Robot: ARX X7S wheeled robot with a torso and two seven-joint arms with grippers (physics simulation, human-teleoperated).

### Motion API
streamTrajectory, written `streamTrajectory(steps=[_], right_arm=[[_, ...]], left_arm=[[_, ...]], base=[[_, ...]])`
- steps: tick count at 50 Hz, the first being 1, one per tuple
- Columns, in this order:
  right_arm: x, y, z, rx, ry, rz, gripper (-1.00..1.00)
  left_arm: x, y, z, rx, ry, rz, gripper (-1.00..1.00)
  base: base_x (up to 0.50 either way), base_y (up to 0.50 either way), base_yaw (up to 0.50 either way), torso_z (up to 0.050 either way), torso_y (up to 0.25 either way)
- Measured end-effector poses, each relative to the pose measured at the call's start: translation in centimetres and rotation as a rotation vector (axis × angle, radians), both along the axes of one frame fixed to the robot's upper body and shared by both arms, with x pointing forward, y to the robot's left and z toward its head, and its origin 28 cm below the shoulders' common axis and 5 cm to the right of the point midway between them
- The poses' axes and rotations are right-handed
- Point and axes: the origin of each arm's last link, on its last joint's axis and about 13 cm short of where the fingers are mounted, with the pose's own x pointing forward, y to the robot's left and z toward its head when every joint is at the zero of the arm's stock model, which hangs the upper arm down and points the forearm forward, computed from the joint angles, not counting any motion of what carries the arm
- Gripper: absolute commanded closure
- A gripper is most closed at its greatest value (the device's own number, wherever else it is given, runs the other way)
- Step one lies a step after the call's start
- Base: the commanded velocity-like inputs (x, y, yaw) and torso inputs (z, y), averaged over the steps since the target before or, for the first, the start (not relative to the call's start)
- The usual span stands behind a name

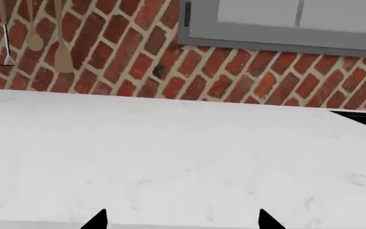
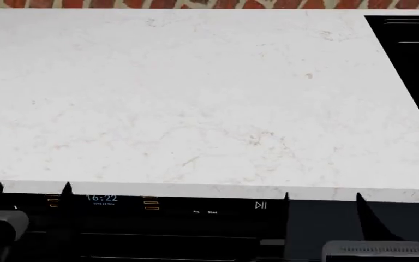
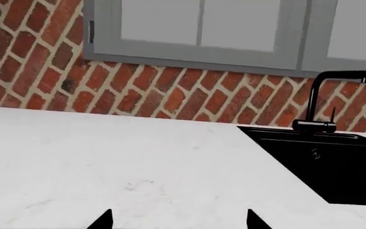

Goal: Place the eggs and milk next to the bowl.

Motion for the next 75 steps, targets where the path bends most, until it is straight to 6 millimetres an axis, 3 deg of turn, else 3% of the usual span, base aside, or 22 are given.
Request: streamTrajectory(steps=[12,28,56,75], right_arm=[[1.3,-2.6,5.6,-0.066,-0.085,-0.030,-1.00],[2.3,-4.9,11.6,-0.136,-0.151,-0.061,-1.00],[3.2,-5.5,14.3,-0.168,-0.164,-0.040,-1.00],[3.6,-5.4,14.8,-0.178,-0.162,-0.029,-1.00]], left_arm=[[2.1,1.7,5.2,0.011,-0.096,0.009,-1.00],[3.7,4.2,10.0,0.032,-0.146,0.061,-1.00],[3.5,4.7,10.7,0.095,-0.194,0.032,-1.00],[3.4,4.6,10.4,0.116,-0.213,0.015,-1.00]], base=[[0.00,0.00,0.00,0.000,0.000],[0.00,0.00,0.00,0.000,0.000],[0.00,-0.50,0.00,0.000,0.000],[0.00,-0.50,0.00,0.000,0.000]])
